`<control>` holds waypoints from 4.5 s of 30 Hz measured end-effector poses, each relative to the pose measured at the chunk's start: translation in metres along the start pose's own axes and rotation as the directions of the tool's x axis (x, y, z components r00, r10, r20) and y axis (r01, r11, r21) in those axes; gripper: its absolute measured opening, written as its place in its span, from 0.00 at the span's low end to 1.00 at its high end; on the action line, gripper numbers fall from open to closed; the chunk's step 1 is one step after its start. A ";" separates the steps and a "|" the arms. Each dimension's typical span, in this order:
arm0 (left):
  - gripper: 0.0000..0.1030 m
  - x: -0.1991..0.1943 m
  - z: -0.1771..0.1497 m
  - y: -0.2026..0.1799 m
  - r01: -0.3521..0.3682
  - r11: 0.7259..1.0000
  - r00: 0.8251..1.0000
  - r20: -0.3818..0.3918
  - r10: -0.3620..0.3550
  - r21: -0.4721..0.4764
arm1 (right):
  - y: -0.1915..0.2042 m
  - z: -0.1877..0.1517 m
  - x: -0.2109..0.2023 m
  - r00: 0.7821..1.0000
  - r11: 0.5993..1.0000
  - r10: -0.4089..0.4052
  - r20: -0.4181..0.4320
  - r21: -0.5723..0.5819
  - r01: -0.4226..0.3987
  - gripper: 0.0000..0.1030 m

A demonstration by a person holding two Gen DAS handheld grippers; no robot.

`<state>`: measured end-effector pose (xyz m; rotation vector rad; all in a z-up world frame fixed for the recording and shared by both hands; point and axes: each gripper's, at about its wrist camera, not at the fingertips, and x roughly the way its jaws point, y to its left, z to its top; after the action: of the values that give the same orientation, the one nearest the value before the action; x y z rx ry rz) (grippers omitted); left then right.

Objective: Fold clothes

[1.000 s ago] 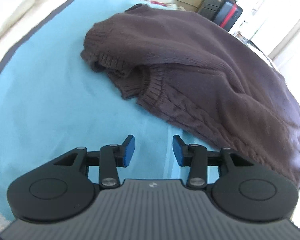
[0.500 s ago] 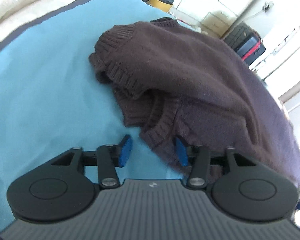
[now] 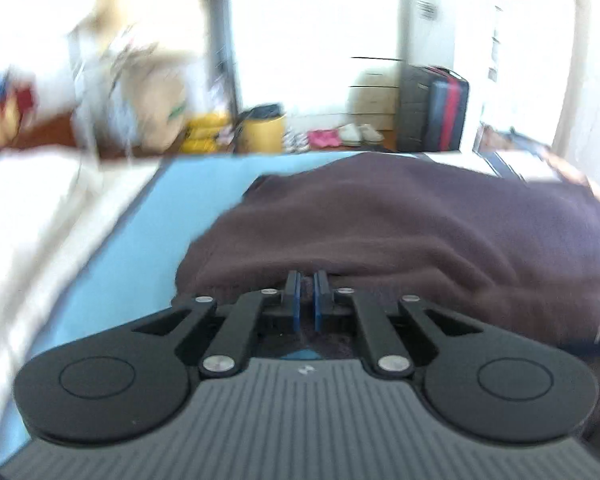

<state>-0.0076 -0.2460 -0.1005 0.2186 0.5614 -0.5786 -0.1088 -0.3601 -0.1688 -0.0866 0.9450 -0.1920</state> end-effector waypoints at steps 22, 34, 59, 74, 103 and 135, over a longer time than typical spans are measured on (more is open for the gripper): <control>0.60 0.093 -0.063 0.064 0.274 0.579 0.842 -0.099 -0.530 -0.768 | -0.039 -0.005 -0.056 0.964 0.917 0.247 0.095 0.298 -0.264 0.12; 0.10 -0.026 -0.015 0.037 0.147 0.953 0.982 -0.076 -0.172 -0.267 | -0.009 -0.012 -0.080 0.896 0.891 0.445 0.001 0.100 -0.443 0.12; 0.70 0.102 0.091 0.103 -0.133 0.985 0.975 -0.190 0.111 -0.107 | -0.098 -0.015 -0.040 0.843 0.646 0.484 0.234 0.555 -0.525 0.57; 1.00 0.267 0.095 0.096 0.119 0.983 0.912 -0.376 -0.163 -0.136 | -0.116 -0.014 -0.004 0.901 0.730 0.363 0.237 0.529 -0.433 0.57; 0.11 0.057 -0.023 0.010 0.517 0.804 0.719 -0.361 -0.594 -0.293 | -0.113 0.082 -0.030 0.914 0.907 0.215 0.344 0.276 -0.318 0.59; 0.11 0.058 0.002 0.003 0.406 0.904 0.878 -0.220 -0.426 -0.132 | -0.103 -0.027 -0.044 0.993 0.855 -0.114 0.018 0.511 0.089 0.15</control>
<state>0.0350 -0.2704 -0.1309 0.0885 0.8821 -0.9541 -0.1687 -0.4524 -0.1336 0.3502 0.8150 -0.5322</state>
